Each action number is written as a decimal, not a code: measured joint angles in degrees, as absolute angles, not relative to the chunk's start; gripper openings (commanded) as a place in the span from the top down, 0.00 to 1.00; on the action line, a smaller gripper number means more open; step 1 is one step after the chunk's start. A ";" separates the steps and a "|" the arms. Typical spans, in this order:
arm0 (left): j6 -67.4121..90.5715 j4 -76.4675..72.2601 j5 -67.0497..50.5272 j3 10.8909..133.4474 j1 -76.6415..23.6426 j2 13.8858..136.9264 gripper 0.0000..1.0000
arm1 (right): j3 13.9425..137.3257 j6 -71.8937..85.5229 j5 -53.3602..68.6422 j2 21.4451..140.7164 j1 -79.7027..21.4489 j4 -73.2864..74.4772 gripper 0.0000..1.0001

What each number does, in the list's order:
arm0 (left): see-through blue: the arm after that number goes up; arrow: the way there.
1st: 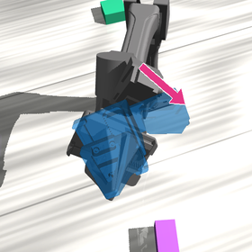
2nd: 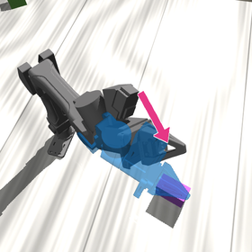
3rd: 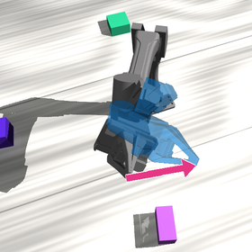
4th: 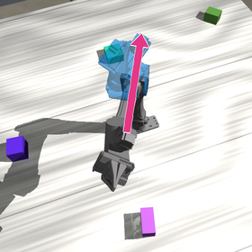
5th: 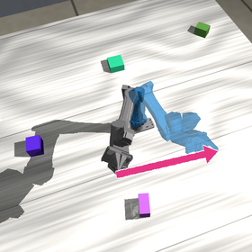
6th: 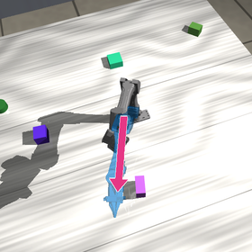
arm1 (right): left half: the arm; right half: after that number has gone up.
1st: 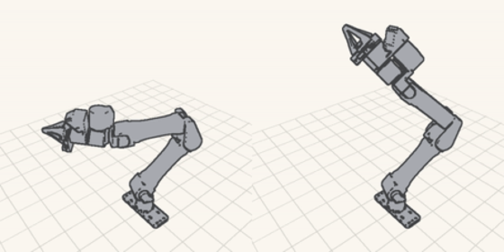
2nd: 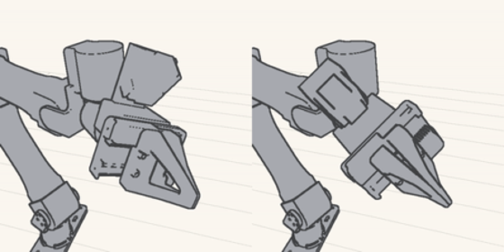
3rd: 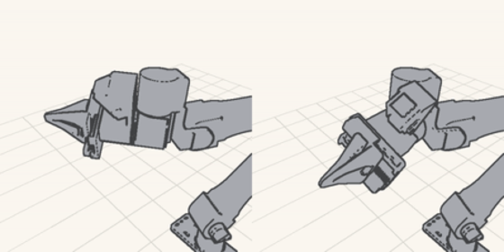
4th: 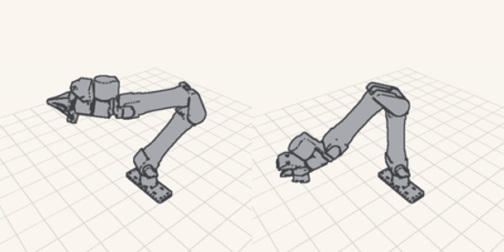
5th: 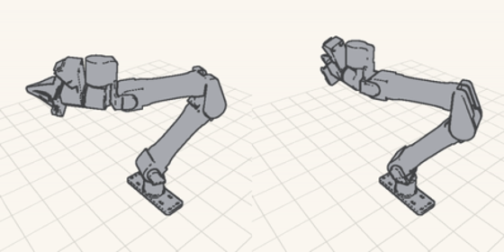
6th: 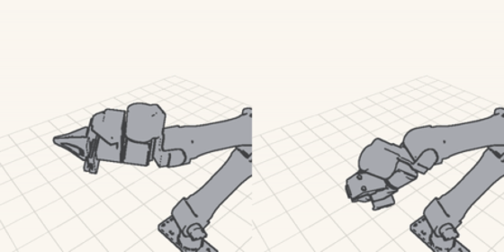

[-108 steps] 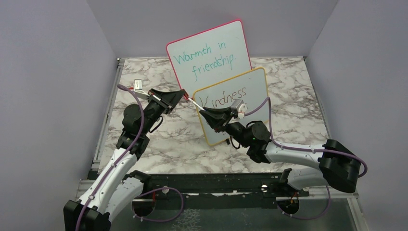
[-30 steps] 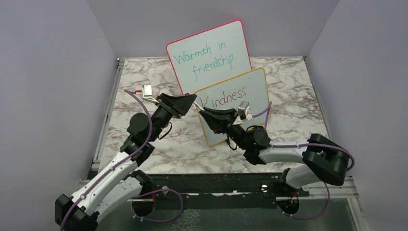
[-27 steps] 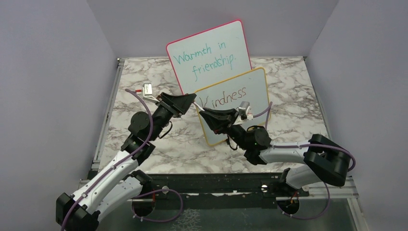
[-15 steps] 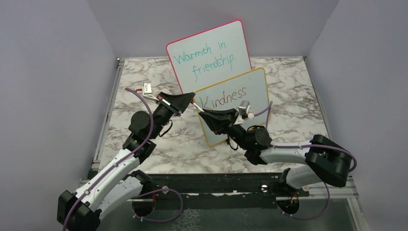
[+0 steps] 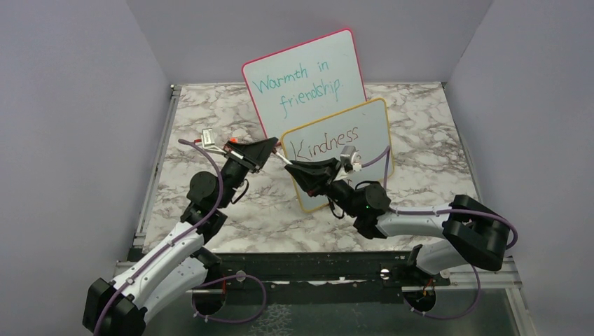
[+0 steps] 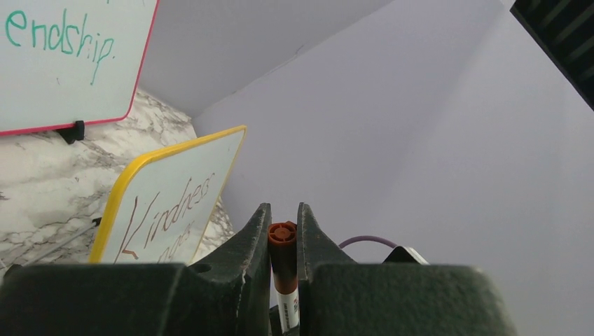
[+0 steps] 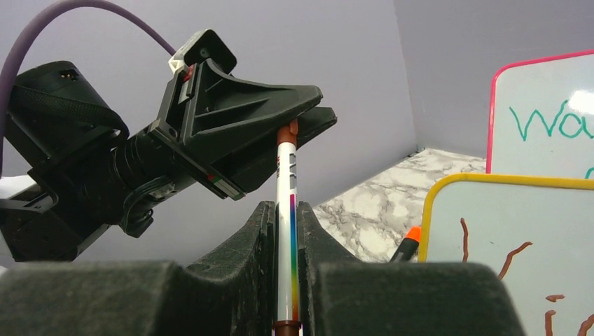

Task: Write a sentence on the whiteboard
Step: Close the whiteboard marker at the center of the board, then place the whiteboard marker at the center of the board, then reset both arms

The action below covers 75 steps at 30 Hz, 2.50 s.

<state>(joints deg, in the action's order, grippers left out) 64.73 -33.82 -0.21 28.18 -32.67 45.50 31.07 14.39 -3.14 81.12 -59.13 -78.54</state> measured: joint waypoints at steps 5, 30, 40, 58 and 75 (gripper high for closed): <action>64.25 -33.34 1.63 25.34 -32.95 42.15 0.90 | 31.05 14.31 -2.57 81.06 -59.33 -76.49 0.99; 36.38 13.39 26.76 37.19 -36.01 22.00 0.01 | 18.33 12.21 -1.56 68.36 -58.87 -35.57 0.98; 27.57 17.69 27.73 39.20 -36.01 20.82 0.01 | 16.32 16.10 -2.20 78.61 -61.41 -38.89 0.87; 23.79 19.46 27.86 39.20 -36.01 20.10 0.01 | 16.25 21.85 -15.79 63.70 -64.45 -21.89 0.48; 16.53 19.68 29.06 41.74 -36.01 12.93 0.01 | 47.20 29.58 -53.63 28.25 -64.45 34.54 0.14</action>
<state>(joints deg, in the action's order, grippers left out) 16.53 19.68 29.06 41.74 -36.01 12.93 47.20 29.58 -53.63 28.25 -64.45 34.54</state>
